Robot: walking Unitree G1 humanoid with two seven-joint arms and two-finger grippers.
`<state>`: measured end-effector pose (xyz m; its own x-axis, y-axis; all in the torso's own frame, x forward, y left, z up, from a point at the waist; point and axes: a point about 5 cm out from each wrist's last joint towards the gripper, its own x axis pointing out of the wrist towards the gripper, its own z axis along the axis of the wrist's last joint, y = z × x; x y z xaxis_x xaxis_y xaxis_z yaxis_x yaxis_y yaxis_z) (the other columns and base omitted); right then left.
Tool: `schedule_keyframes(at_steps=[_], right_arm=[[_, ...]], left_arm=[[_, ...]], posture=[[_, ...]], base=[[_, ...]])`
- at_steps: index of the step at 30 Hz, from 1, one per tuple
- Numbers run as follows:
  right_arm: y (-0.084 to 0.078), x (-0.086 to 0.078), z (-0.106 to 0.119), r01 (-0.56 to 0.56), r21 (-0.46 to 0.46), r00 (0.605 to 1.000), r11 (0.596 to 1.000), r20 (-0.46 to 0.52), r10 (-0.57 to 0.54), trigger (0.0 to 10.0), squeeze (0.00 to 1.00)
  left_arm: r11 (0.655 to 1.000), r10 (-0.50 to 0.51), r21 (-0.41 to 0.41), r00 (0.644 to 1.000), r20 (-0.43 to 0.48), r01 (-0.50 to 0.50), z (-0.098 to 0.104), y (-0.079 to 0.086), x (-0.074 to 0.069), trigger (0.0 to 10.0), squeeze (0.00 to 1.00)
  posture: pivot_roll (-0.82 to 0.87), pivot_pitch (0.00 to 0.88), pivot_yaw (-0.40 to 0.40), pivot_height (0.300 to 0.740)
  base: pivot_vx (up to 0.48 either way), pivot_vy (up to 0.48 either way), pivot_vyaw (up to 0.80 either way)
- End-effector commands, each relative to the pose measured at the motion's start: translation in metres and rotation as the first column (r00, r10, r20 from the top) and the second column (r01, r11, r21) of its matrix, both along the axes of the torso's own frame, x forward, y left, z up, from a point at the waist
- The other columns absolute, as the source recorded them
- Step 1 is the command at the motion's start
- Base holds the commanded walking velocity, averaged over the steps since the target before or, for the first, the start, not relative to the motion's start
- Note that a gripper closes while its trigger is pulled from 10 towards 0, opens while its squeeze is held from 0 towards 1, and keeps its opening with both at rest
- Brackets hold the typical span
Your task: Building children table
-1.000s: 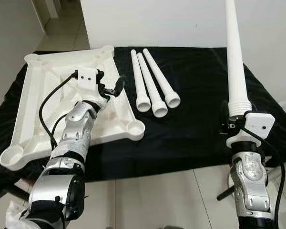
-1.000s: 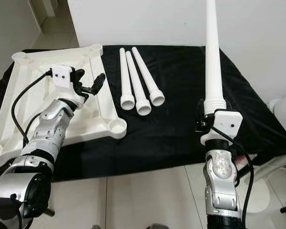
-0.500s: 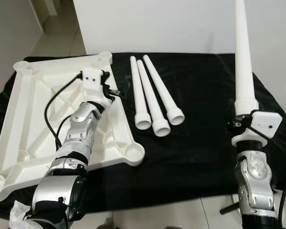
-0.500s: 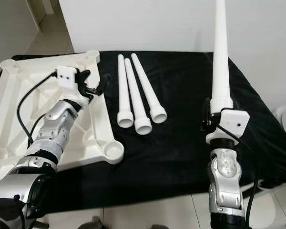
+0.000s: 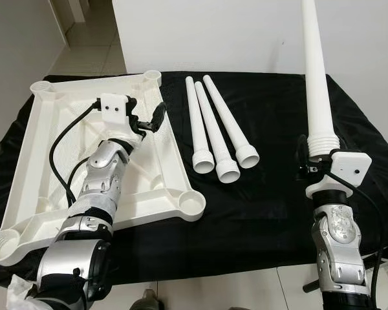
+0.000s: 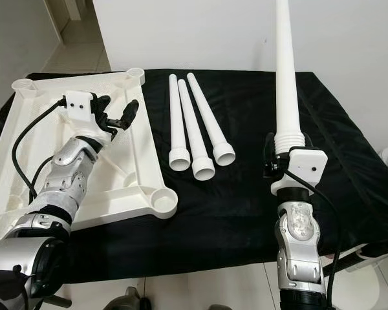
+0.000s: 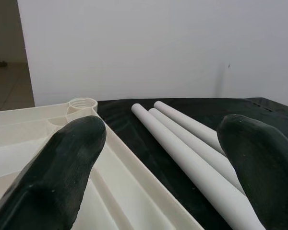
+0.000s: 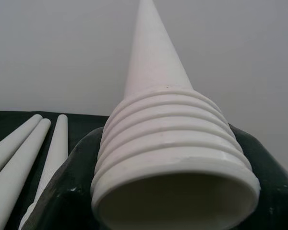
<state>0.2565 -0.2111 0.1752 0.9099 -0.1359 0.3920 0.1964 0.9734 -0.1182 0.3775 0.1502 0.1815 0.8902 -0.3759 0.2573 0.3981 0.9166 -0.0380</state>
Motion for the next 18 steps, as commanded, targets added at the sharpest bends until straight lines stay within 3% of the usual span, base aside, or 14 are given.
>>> schedule_keyframes(at_steps=[1,7,10,11,13,18], right_arm=[[-0.001,-0.002,0.003,0.001,0.003,1.0,1.0,0.023,-0.001,10.0,0.0],[0.0,-0.002,0.005,-0.011,0.003,0.999,1.0,0.033,0.011,10.0,0.0],[0.004,-0.002,0.006,-0.042,-0.004,0.998,0.999,0.042,0.042,10.0,0.0],[0.004,-0.002,0.006,-0.042,-0.004,0.998,0.999,0.042,0.042,10.0,0.0],[0.003,-0.002,0.007,-0.044,0.009,0.998,0.999,0.05,0.044,10.0,0.0],[0.001,-0.003,0.006,-0.042,0.007,0.998,0.999,0.048,0.041,10.0,0.0]], left_arm=[[0.998,-0.057,0.029,0.998,-0.008,0.058,0.002,-0.003,0.001,10.0,0.0],[0.993,-0.11,0.052,0.994,0.025,0.109,0.013,-0.008,0.003,10.0,0.0],[0.958,-0.286,0.044,0.957,0.042,0.284,0.027,-0.022,0.002,10.0,0.0],[0.958,-0.286,0.044,0.957,0.042,0.284,0.027,-0.022,0.002,10.0,0.0],[0.92,-0.389,0.054,0.92,0.041,0.387,0.03,-0.029,-0.003,10.0,0.0],[0.893,-0.448,0.075,0.894,0.032,0.445,0.03,-0.035,-0.006,10.0,0.0]], posture=[[-0.04,0.0,0.023,0.74],[-0.03,0.0,0.023,0.74],[-0.03,0.002,0.024,0.74],[-0.03,0.002,0.024,0.74],[-0.05,0.0,0.022,0.74],[-0.08,0.0,0.011,0.74]], base=[[0.0,0.0,0.0],[0.0,0.0,0.0],[0.0,0.0,0.0],[0.0,0.0,0.0],[0.0,0.0,0.0],[0.0,0.0,0.0]])
